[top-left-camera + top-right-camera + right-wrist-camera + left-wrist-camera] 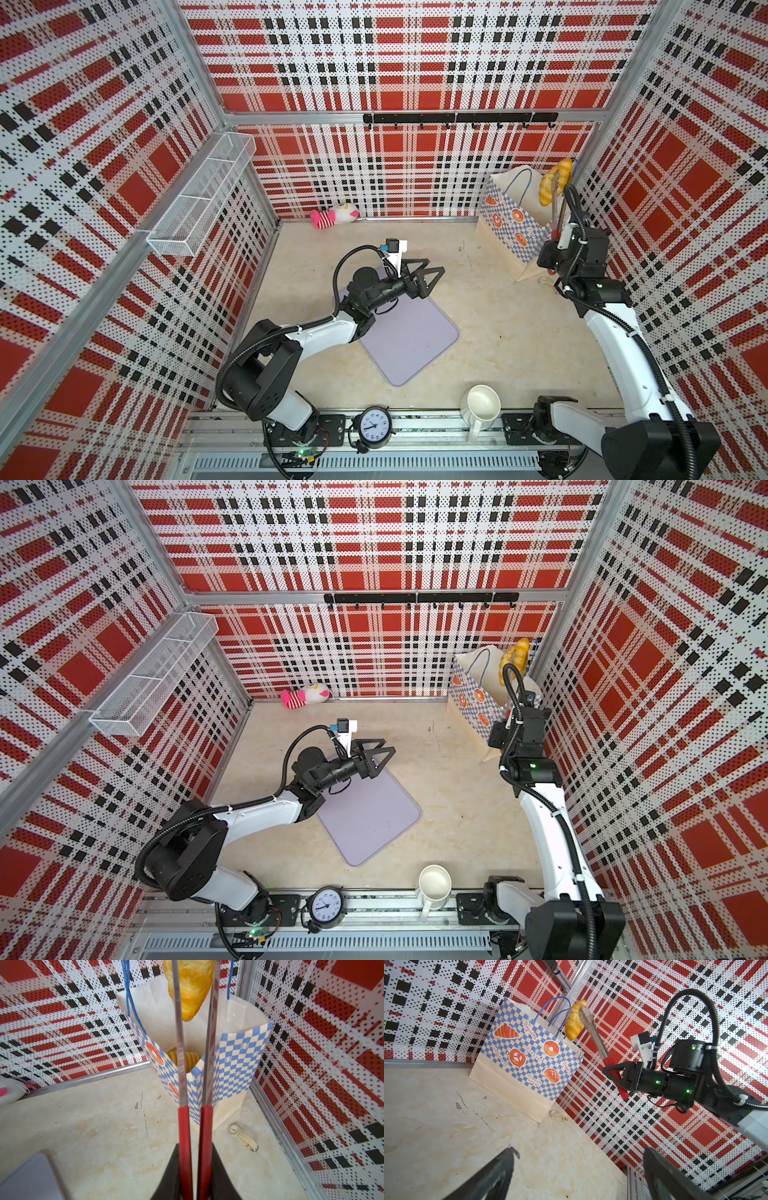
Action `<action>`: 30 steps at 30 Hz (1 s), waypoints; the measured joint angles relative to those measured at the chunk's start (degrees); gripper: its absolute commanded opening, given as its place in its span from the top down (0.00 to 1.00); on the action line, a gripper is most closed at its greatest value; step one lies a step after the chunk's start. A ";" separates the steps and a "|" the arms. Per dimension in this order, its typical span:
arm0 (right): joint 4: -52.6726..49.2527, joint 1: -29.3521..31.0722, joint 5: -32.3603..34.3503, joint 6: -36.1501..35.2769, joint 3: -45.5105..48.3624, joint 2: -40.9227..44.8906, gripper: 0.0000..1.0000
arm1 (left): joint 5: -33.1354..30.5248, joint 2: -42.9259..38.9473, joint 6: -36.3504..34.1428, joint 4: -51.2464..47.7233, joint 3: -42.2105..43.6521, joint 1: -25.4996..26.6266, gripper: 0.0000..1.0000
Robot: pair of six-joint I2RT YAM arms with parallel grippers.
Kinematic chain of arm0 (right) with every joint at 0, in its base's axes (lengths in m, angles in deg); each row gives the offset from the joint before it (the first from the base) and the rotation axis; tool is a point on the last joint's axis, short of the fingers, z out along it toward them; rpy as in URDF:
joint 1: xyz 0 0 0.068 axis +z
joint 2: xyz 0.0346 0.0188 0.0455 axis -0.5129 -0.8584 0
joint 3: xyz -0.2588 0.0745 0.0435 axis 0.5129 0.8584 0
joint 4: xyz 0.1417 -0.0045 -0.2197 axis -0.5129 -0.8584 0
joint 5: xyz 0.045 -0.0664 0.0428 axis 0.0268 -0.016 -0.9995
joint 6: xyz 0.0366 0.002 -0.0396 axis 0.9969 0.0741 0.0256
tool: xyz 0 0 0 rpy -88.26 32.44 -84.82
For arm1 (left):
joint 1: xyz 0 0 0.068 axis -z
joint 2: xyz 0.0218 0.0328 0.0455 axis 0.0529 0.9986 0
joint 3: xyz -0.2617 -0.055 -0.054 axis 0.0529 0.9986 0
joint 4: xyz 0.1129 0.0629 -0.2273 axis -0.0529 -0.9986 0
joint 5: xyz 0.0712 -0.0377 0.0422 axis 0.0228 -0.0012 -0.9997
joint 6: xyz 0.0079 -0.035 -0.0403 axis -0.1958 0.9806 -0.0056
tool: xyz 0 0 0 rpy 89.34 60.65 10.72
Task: Place the fake bread into the paper bag
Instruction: 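Open the tongs with the right gripper to drop the oval bun into the bag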
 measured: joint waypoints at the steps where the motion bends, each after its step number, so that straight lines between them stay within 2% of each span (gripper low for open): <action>1: -0.20 -0.04 -0.11 -0.09 0.35 -0.26 0.86 | 0.13 0.11 0.15 0.20 0.00 0.00 0.00; 12: -1.62 -0.20 -0.72 -0.39 0.94 -1.44 0.71 | 0.42 0.22 1.66 2.95 0.22 -0.04 0.01; 30: -2.23 -0.22 -0.57 -0.39 0.94 0.85 0.69 | 0.42 -1.05 2.91 5.62 3.13 -0.11 0.01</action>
